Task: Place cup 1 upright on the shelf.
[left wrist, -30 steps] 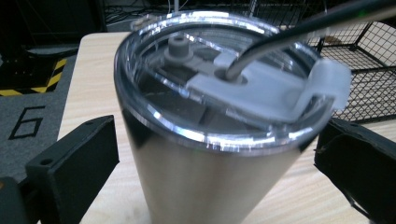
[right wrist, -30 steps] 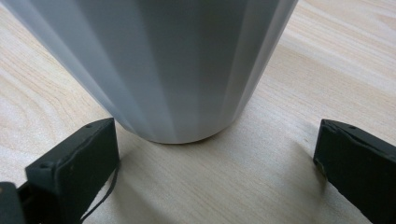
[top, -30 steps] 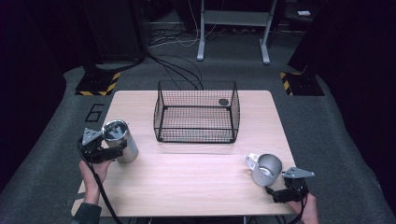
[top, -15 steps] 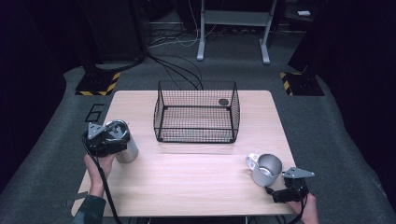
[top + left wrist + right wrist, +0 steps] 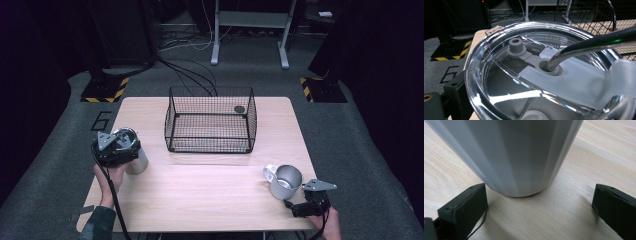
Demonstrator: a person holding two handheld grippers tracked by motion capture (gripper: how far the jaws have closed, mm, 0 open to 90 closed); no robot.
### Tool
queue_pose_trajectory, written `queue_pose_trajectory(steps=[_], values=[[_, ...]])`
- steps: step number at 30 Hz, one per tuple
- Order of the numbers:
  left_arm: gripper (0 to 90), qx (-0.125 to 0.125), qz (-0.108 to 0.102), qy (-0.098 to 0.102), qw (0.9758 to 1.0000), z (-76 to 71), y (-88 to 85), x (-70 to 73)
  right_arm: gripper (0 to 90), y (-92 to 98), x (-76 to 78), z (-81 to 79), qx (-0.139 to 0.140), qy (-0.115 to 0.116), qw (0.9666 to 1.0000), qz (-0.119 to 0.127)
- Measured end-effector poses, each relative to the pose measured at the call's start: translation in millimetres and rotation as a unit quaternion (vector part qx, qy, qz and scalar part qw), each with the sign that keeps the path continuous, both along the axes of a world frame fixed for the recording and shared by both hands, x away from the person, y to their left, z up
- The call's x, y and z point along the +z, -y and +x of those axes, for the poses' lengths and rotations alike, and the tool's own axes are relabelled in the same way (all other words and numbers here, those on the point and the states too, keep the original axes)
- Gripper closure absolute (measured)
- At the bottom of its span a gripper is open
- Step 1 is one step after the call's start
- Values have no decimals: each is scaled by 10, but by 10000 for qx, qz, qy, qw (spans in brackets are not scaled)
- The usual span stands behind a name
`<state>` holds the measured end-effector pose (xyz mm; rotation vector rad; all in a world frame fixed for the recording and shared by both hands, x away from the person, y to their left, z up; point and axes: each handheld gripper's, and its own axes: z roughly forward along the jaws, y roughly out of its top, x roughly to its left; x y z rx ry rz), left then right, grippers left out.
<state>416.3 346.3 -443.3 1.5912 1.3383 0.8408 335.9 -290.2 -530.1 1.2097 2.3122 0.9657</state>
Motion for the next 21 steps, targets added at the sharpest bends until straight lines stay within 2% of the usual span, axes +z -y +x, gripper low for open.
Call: queue_pose_trajectory(steps=[11,19,21], values=[[39,-117,-14,-37,9999,-27,-16,11,0,0,0,-1,-3,0,10000,1],[40,-234,38,83,9997,-150,17,77,0,0,0,-1,-3,0,10000,1],[40,-303,120,146,9994,-221,41,127,0,0,0,-1,-3,1,10000,0]])
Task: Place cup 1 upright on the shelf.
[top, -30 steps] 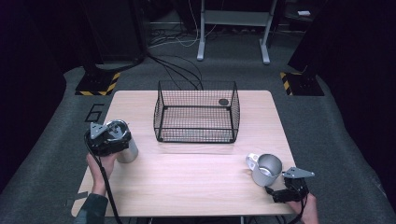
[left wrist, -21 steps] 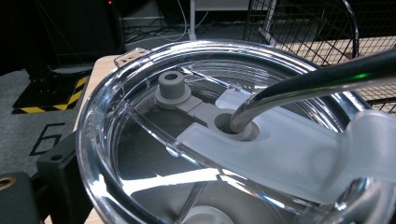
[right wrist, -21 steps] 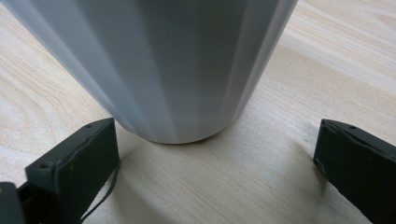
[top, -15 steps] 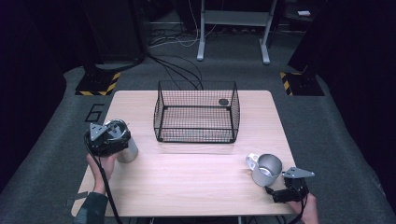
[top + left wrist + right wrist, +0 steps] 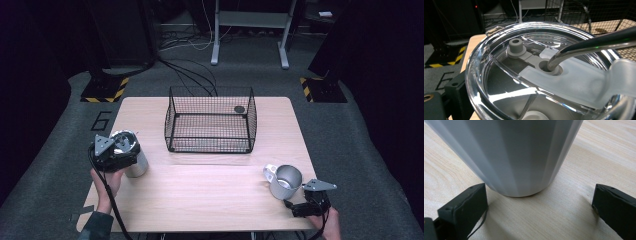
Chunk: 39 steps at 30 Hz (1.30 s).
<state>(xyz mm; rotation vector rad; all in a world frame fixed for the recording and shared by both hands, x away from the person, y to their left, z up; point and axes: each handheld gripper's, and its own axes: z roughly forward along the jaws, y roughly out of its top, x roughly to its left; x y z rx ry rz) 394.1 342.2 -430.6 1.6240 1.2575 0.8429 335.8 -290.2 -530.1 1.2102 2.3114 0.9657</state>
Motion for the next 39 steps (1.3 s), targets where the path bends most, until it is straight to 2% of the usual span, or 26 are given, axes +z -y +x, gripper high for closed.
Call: queue_pose_trajectory(steps=[4,15,19,28,33,39], values=[[39,-66,86,49,9999,-60,22,45,0,0,0,0,-1,0,10000,1],[40,-334,92,97,9994,-216,111,115,0,0,0,0,-2,0,10000,0],[40,-424,163,107,9989,-237,154,132,0,0,0,0,-2,0,10000,0],[40,-591,164,148,9980,-303,244,170,0,0,0,0,-1,-1,10000,0],[39,-746,283,117,9967,-310,318,193,0,-2,0,0,-37,-2,10000,5],[39,-873,250,151,9958,-331,370,211,0,-2,0,0,-38,-3,10000,5]])
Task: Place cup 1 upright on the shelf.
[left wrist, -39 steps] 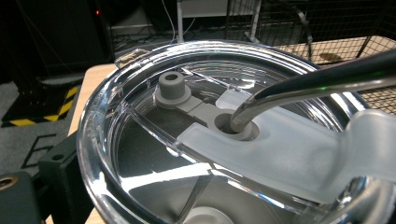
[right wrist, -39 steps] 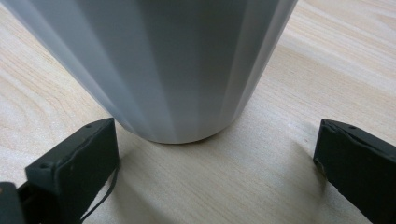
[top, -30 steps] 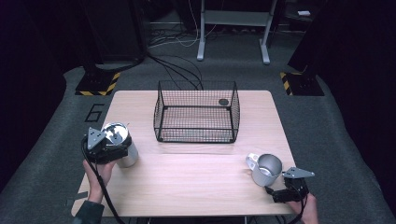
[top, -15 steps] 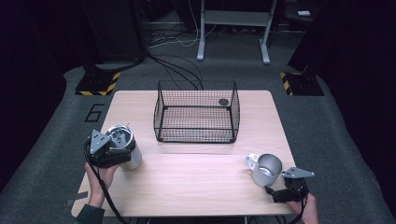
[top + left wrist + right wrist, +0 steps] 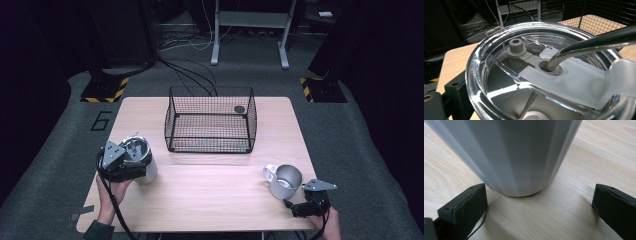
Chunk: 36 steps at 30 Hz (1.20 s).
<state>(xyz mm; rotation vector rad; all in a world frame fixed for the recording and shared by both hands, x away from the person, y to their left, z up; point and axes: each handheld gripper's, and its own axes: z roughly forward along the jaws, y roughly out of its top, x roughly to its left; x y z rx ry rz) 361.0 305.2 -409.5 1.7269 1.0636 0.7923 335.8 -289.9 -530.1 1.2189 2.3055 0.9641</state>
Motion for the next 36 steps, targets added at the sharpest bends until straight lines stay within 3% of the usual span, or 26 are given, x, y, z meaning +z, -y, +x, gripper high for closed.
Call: queue_pose_trajectory(steps=[4,15,20,29,36], values=[[39,-93,-86,-32,9999,-9,21,-8,0,0,0,0,2,2,10000,-1],[39,-386,-33,-6,9993,-16,182,52,0,0,0,0,0,1,10000,0],[39,-609,69,-12,9981,-21,276,94,0,0,0,0,0,1,10000,0],[39,-850,33,-9,9964,20,421,114,0,1,0,1,5,0,10000,0],[39,-1037,118,-12,9945,62,528,131,0,1,0,1,5,0,10000,0]])
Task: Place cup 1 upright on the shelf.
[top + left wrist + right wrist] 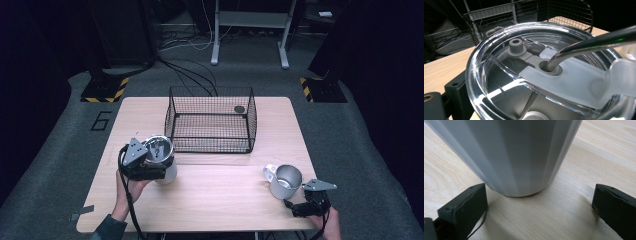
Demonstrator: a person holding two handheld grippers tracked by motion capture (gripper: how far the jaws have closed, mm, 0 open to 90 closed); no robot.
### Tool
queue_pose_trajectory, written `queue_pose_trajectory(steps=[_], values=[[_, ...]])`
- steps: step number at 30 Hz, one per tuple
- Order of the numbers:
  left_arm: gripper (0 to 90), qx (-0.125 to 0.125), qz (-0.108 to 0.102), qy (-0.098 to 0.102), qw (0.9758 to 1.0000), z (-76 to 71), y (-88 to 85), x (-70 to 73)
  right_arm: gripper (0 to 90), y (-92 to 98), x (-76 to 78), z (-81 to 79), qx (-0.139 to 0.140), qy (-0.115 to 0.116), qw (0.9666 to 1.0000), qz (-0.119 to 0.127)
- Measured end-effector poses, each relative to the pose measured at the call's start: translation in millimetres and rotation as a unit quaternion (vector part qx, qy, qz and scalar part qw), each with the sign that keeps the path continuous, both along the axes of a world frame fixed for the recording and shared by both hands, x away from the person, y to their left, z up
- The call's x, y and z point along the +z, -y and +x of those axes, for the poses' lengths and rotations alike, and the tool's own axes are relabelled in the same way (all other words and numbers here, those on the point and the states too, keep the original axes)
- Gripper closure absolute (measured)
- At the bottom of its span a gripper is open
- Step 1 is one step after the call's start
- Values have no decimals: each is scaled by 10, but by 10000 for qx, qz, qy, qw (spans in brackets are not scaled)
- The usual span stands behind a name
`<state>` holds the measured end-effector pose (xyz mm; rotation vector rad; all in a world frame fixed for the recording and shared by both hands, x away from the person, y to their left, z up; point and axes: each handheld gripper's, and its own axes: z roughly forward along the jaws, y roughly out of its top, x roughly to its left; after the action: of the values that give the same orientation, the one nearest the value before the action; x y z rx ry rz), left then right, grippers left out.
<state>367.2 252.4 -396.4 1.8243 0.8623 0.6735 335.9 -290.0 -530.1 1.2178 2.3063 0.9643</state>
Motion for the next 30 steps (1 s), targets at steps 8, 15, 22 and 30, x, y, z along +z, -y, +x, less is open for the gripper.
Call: queue_pose_trajectory(steps=[8,15,22,30], values=[[39,-207,-1,76,9998,44,100,77,0,0,0,0,1,0,10000,0],[39,-346,-59,42,9994,97,182,137,0,1,0,0,0,2,10000,0],[39,-455,-108,25,9989,155,252,221,0,0,0,0,-2,0,10000,2],[39,-583,-73,23,9983,198,327,312,0,0,0,1,-2,3,10000,3]])
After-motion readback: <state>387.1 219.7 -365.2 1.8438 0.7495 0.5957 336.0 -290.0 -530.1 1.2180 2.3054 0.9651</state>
